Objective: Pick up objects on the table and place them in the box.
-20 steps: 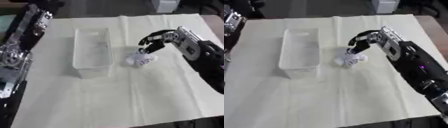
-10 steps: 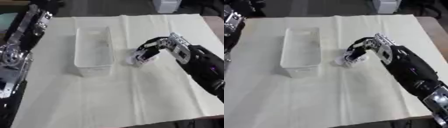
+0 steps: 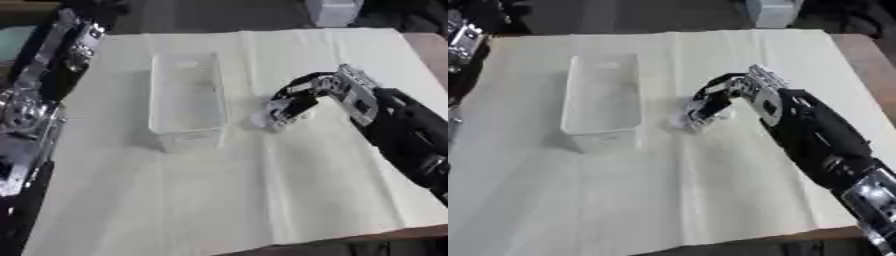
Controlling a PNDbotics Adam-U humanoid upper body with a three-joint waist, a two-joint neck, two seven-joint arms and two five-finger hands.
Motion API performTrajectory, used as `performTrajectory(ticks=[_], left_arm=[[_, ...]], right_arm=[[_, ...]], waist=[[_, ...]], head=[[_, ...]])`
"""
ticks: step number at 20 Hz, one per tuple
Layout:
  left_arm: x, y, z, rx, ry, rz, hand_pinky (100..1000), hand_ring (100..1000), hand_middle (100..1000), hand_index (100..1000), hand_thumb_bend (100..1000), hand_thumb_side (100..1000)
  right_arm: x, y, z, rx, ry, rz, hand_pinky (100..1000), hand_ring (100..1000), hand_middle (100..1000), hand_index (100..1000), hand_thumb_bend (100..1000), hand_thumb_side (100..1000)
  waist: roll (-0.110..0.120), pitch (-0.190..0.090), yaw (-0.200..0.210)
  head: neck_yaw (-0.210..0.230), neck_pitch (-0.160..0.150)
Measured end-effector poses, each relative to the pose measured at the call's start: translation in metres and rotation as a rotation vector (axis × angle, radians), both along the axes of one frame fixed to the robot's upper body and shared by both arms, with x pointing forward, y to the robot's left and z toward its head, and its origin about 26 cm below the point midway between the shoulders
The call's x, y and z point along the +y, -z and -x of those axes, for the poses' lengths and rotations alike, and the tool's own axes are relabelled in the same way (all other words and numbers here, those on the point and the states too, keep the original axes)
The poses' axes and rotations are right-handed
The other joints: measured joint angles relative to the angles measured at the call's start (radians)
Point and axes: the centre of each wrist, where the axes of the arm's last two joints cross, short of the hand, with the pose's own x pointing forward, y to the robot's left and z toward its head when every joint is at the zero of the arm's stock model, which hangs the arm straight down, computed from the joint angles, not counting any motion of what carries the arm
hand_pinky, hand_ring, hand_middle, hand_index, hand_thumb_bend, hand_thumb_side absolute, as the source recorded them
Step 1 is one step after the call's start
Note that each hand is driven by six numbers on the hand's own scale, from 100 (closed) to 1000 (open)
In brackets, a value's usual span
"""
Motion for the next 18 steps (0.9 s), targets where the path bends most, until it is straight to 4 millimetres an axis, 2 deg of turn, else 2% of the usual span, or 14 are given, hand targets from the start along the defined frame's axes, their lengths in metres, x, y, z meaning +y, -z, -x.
performTrajectory(ticks=[1,2,3,4,5,6,7,8,9,11,14,18], left_arm=[[0.000,0.000,0.000,0.000,0.000,0.000,885,930,935,859,103,909],[0.000,0.000,0.000,0.000,0.000,0.000,885,929,935,859,103,909],[0.000,0.000,0.000,0.000,0.000,0.000,885,929,935,859,102,909],[0.000,0.000,0.000,0.000,0.001,0.000,885,930,935,859,102,909],[0.000,0.000,0.000,0.000,0.001,0.000,885,929,935,859,102,909],[0.000,0.000,0.000,0.000,0.001,0.000,885,930,935,859,102,909],[0.000,0.000,0.000,0.000,0.001,0.000,885,930,935,859,102,909],[0.000,0.000,0.000,0.000,0.001,0.000,885,929,935,859,102,909],[0.000,0.000,0.000,-0.001,0.001,0.000,885,929,935,859,102,909],[0.000,0.000,0.000,-0.001,0.001,0.000,885,929,935,859,102,909],[0.000,0.000,0.000,-0.001,0.001,0.000,885,929,935,859,102,909],[0.000,0.000,0.000,-0.001,0.001,0.000,885,929,935,859,102,909]], right_arm=[[0.000,-0.001,-0.001,-0.005,0.000,0.007,547,673,798,962,180,582],[0.001,-0.002,-0.001,-0.012,-0.001,0.015,428,582,700,897,194,509],[0.002,-0.003,-0.001,-0.020,-0.001,0.025,224,460,575,784,153,443],[0.002,-0.004,-0.002,-0.030,0.001,0.036,100,342,459,653,131,392],[0.003,-0.007,-0.002,-0.046,0.005,0.052,100,368,484,686,141,402],[0.004,-0.011,-0.001,-0.065,0.012,0.068,100,156,283,469,100,339],[0.006,-0.016,-0.001,-0.091,0.020,0.086,100,206,327,505,100,344],[0.008,-0.020,0.001,-0.118,0.028,0.106,100,100,128,343,100,335],[0.010,-0.025,0.003,-0.155,0.034,0.128,100,100,133,346,100,332],[0.013,-0.036,0.006,-0.233,0.040,0.160,100,100,100,305,100,389],[0.017,-0.048,0.010,-0.296,0.032,0.176,100,100,100,255,100,507],[0.021,-0.057,0.015,-0.333,0.018,0.159,100,100,100,240,100,561]], waist=[[0.000,0.000,0.000],[0.001,0.000,0.000],[0.001,0.000,0.000],[0.001,0.001,0.000],[0.003,0.002,0.001],[0.004,0.006,0.001],[0.006,0.009,0.001],[0.007,0.011,0.000],[0.007,0.012,0.000],[0.007,0.013,-0.001],[0.007,0.013,-0.002],[0.006,0.013,-0.002]], head=[[0.000,0.000],[0.000,0.000],[0.000,0.000],[0.000,0.000],[0.000,0.000],[0.000,0.000],[0.000,0.000],[0.000,0.000],[0.000,0.000],[0.000,0.000],[0.000,0.000],[0.000,0.000]])
